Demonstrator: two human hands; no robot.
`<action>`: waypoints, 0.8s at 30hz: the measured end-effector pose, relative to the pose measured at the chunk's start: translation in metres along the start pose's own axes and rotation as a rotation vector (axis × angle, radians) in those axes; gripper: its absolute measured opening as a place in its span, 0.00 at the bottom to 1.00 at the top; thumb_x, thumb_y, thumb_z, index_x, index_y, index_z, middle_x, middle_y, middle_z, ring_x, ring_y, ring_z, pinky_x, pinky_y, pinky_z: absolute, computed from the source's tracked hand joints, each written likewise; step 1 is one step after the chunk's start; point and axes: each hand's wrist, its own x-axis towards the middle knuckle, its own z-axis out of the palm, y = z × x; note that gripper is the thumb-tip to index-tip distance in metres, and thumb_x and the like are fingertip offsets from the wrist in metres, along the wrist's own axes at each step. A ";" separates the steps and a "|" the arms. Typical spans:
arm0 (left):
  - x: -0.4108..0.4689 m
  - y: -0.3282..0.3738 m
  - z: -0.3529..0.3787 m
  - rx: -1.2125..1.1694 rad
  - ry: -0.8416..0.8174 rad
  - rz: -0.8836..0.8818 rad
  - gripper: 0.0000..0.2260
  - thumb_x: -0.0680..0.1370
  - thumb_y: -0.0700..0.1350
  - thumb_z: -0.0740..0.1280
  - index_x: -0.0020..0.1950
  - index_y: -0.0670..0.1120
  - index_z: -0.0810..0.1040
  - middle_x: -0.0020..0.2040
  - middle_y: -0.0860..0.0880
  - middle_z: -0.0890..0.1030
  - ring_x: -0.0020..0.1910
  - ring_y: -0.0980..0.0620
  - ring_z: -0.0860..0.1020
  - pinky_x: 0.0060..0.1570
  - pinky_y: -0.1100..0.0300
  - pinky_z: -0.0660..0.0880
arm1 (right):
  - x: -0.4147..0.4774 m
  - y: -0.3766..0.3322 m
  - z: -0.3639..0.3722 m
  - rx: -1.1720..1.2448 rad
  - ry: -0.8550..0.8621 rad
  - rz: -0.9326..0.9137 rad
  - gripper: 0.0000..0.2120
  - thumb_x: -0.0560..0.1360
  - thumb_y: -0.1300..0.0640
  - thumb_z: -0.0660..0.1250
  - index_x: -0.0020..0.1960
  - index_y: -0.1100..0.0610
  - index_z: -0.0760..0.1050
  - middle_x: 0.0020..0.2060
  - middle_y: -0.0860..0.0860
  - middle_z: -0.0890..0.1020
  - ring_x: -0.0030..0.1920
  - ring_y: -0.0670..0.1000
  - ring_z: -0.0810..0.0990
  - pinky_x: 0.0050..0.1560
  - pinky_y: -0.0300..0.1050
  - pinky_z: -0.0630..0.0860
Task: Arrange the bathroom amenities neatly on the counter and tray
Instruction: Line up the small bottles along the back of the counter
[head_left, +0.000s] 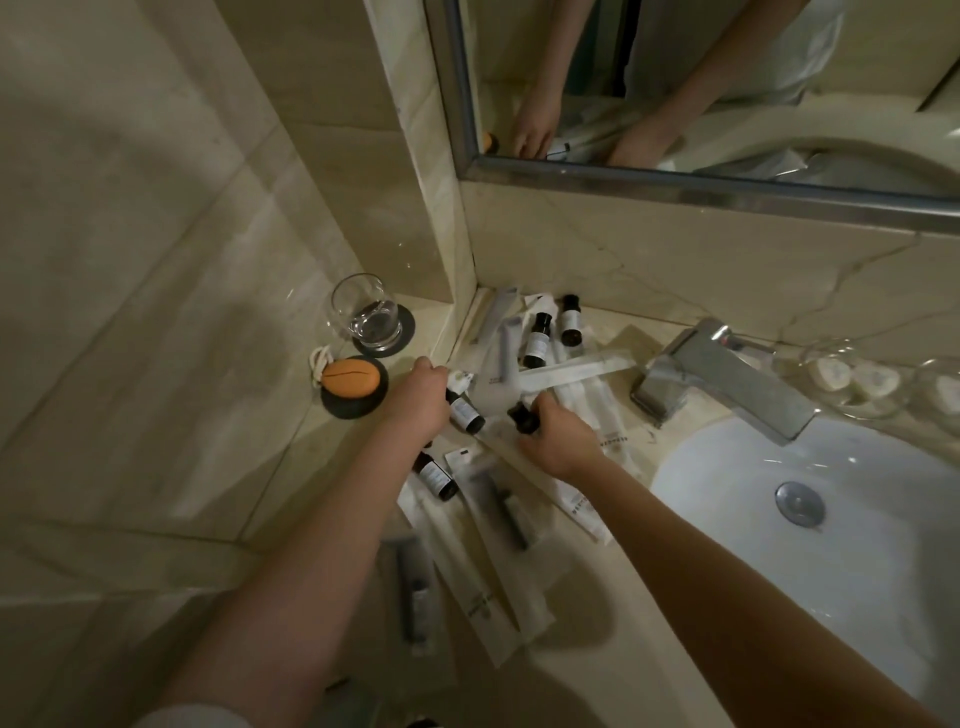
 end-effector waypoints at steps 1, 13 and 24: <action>-0.003 0.000 -0.001 -0.037 0.017 -0.004 0.11 0.75 0.38 0.63 0.58 0.40 0.72 0.59 0.41 0.70 0.52 0.41 0.76 0.52 0.51 0.74 | -0.006 0.002 -0.002 0.067 0.022 0.003 0.12 0.74 0.53 0.62 0.53 0.58 0.65 0.43 0.53 0.75 0.45 0.56 0.75 0.41 0.46 0.68; -0.050 0.024 0.020 -0.188 0.119 -0.244 0.20 0.76 0.44 0.63 0.67 0.40 0.66 0.65 0.40 0.67 0.59 0.41 0.72 0.55 0.52 0.70 | -0.045 0.014 -0.010 0.495 0.129 0.029 0.09 0.73 0.58 0.63 0.53 0.58 0.69 0.41 0.54 0.76 0.44 0.61 0.78 0.48 0.64 0.76; -0.028 0.046 0.026 -0.696 -0.005 -0.533 0.18 0.77 0.53 0.60 0.49 0.38 0.78 0.42 0.42 0.82 0.37 0.44 0.82 0.43 0.49 0.82 | -0.055 0.002 -0.040 0.600 0.169 -0.005 0.07 0.73 0.61 0.64 0.51 0.58 0.71 0.35 0.50 0.74 0.39 0.54 0.76 0.46 0.58 0.76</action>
